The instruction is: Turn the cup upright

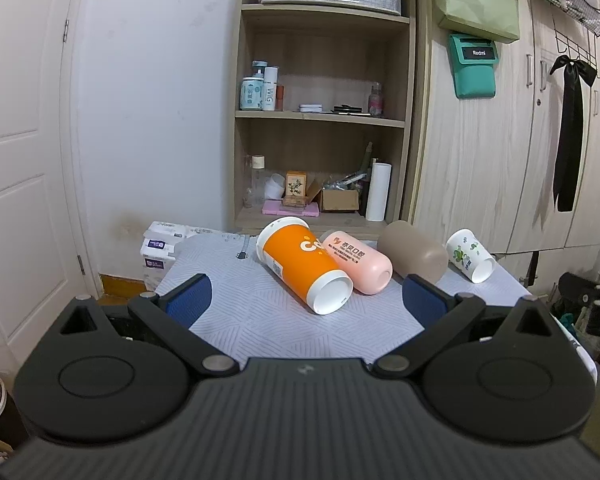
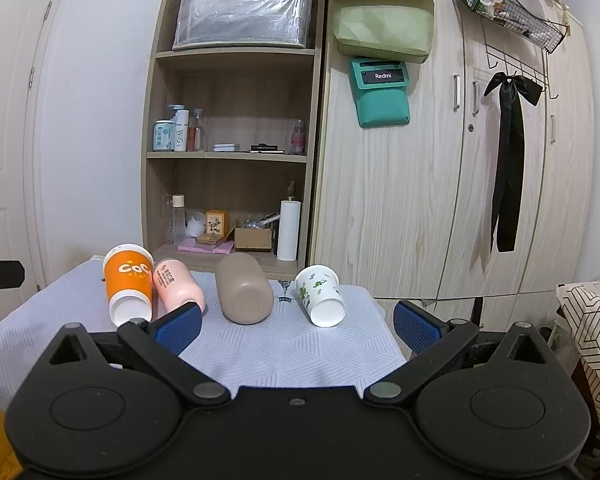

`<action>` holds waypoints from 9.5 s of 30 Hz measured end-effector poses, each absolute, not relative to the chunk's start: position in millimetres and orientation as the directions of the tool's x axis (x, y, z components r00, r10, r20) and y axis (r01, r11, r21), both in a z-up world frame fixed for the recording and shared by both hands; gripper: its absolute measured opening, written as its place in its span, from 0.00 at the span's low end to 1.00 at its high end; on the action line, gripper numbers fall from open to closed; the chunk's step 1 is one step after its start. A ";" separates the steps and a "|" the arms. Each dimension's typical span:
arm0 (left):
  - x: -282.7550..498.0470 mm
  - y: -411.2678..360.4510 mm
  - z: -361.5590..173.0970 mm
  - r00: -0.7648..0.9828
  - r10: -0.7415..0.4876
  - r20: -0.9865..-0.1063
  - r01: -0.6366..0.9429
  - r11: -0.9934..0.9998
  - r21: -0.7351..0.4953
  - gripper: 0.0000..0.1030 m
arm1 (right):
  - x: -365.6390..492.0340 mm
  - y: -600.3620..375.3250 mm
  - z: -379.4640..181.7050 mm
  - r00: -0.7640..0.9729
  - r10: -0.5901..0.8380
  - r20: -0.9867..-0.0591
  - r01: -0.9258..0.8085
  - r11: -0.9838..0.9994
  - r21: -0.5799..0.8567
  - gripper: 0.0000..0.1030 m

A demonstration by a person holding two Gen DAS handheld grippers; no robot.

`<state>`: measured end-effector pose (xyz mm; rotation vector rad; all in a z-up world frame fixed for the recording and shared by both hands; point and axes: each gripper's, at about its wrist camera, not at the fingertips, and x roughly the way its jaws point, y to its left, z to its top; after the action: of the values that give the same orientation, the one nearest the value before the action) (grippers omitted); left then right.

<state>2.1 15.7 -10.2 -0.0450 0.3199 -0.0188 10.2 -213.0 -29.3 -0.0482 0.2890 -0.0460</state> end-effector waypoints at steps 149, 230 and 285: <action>202.4 -76.0 -114.3 0.499 -0.663 -0.558 0.252 0.727 -0.638 0.54 | 175.9 -275.5 -96.1 0.491 0.517 -0.701 -0.335 0.855 0.395 0.66; 58.4 -7.8 -41.2 0.863 -0.375 -0.340 0.297 0.919 -0.261 0.59 | 63.6 -206.6 -59.8 0.909 0.199 -0.365 -0.245 0.966 -0.083 0.71; 3.4 13.2 -10.7 0.887 -0.011 -0.461 0.015 1.000 0.006 1.00 | -4.8 -201.4 -14.7 0.938 0.015 -0.346 -0.026 0.999 -0.030 1.00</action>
<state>3.4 13.2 -10.7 0.0091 0.4793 -0.0135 -4.8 -201.4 -14.7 -0.0340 0.3532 0.0210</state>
